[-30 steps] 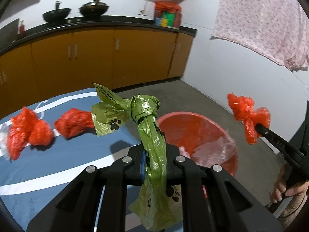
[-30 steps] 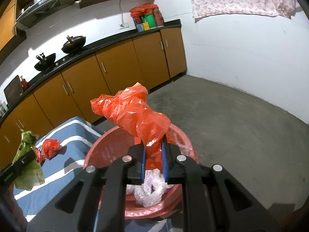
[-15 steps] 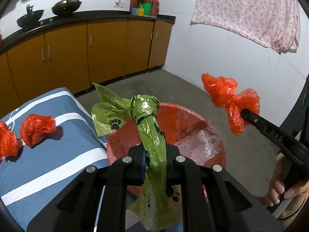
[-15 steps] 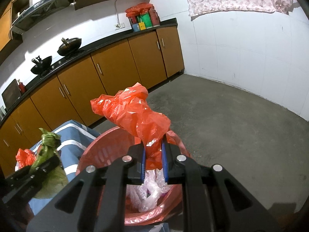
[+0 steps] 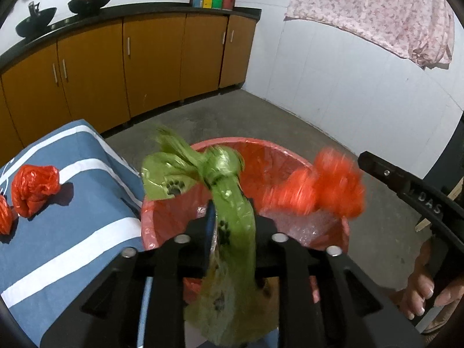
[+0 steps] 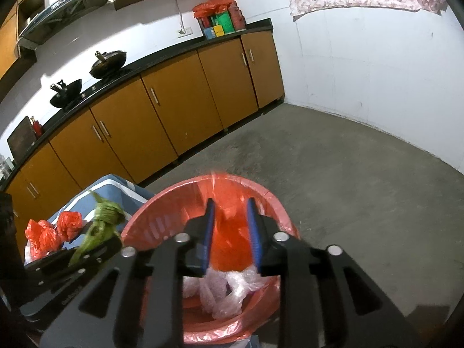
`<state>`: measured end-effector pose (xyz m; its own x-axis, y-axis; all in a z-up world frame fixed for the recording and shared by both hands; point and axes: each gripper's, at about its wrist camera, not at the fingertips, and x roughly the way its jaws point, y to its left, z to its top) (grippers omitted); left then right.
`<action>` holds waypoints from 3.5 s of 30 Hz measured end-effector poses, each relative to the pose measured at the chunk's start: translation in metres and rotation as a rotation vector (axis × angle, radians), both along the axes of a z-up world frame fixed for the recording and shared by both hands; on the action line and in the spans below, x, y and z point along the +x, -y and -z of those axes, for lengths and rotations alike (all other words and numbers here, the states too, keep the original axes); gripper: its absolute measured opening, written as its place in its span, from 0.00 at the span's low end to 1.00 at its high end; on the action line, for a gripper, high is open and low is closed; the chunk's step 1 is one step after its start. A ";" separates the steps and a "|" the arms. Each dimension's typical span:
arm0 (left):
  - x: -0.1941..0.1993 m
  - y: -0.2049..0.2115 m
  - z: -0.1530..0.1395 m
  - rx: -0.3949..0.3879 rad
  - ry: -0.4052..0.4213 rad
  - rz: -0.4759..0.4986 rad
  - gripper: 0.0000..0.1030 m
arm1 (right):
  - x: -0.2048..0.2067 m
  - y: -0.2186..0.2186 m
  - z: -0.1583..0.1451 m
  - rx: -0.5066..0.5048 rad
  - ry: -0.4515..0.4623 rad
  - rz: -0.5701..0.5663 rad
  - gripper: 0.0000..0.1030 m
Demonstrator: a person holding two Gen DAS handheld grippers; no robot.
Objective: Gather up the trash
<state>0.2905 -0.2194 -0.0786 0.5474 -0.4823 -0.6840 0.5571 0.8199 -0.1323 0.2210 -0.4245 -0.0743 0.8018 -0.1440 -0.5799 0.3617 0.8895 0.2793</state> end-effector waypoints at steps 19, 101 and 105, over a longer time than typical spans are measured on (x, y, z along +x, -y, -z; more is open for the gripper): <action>0.004 -0.104 -0.004 -0.030 0.033 -0.212 0.41 | 0.012 -0.035 -0.006 -0.036 -0.009 -0.060 0.35; 0.049 -0.432 0.029 0.008 -0.065 -0.862 0.12 | 0.188 -0.330 0.045 -0.160 -0.151 -0.700 0.31; 0.039 -0.433 0.023 -0.008 -0.053 -0.859 0.12 | 0.174 -0.325 0.040 -0.139 -0.146 -0.700 0.31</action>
<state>0.3295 0.2131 -0.1015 0.6921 0.0799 -0.7174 -0.2634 0.9533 -0.1480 0.3953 -0.1000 -0.1140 0.6486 0.2945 -0.7018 -0.2804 0.9497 0.1393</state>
